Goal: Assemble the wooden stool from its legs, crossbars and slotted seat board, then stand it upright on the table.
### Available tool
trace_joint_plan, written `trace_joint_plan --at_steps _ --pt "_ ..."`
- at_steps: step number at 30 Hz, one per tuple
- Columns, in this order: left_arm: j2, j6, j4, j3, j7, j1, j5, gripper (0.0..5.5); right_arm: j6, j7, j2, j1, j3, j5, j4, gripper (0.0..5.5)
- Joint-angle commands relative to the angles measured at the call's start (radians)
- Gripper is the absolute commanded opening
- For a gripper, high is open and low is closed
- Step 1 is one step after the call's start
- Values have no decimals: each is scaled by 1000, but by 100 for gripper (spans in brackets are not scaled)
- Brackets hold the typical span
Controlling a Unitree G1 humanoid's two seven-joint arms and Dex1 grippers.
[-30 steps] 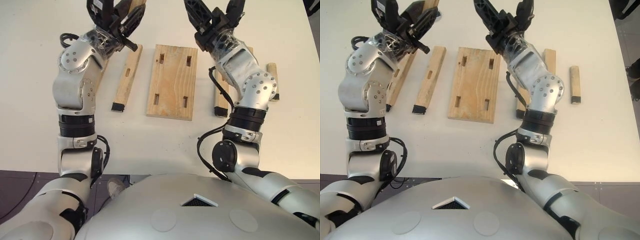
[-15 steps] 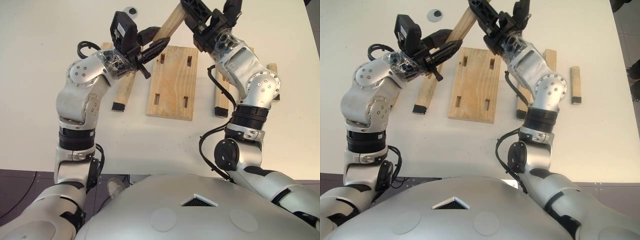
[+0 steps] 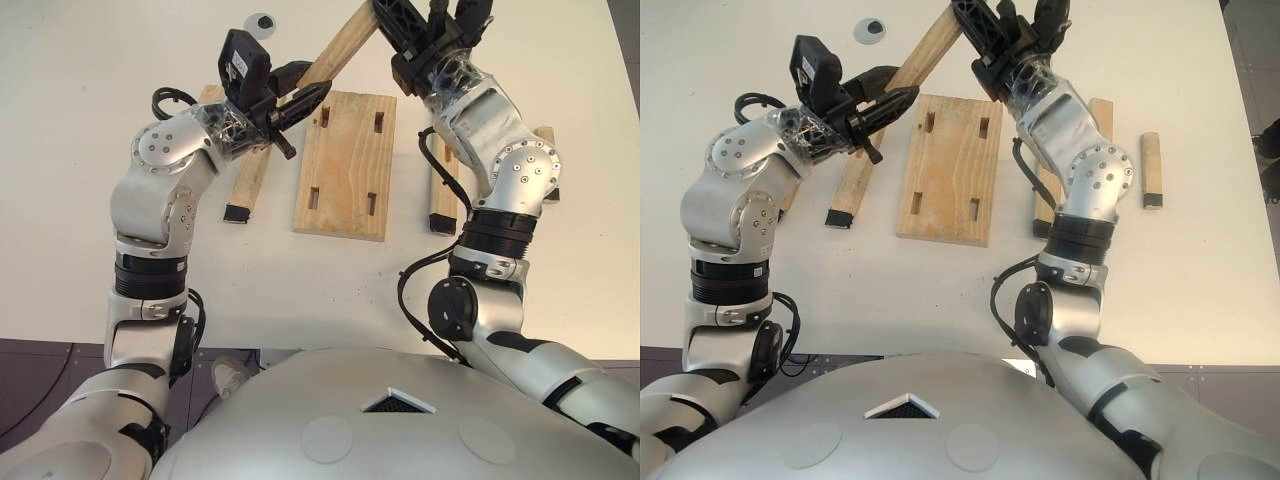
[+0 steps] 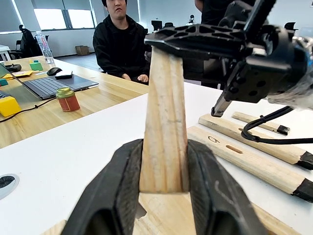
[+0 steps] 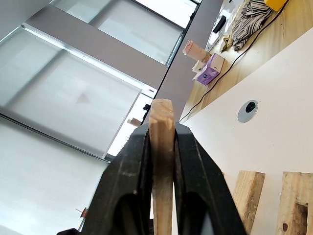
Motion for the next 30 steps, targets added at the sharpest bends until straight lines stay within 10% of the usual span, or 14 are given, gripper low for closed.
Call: trace_joint_plan --at_steps 1,11,19,30 --pt "17 33 21 10 21 -15 12 185 -77 -48 34 46 13 -58 -46 39" --pt "17 -22 176 39 203 -46 165 264 -412 -32 -174 92 2 -445 -81 39" --pt "-127 -89 157 221 481 70 168 135 -334 150 -492 205 -125 -463 28 39" --pt "-170 -134 160 336 603 143 170 63 -128 25 -416 303 -222 -286 -132 39"
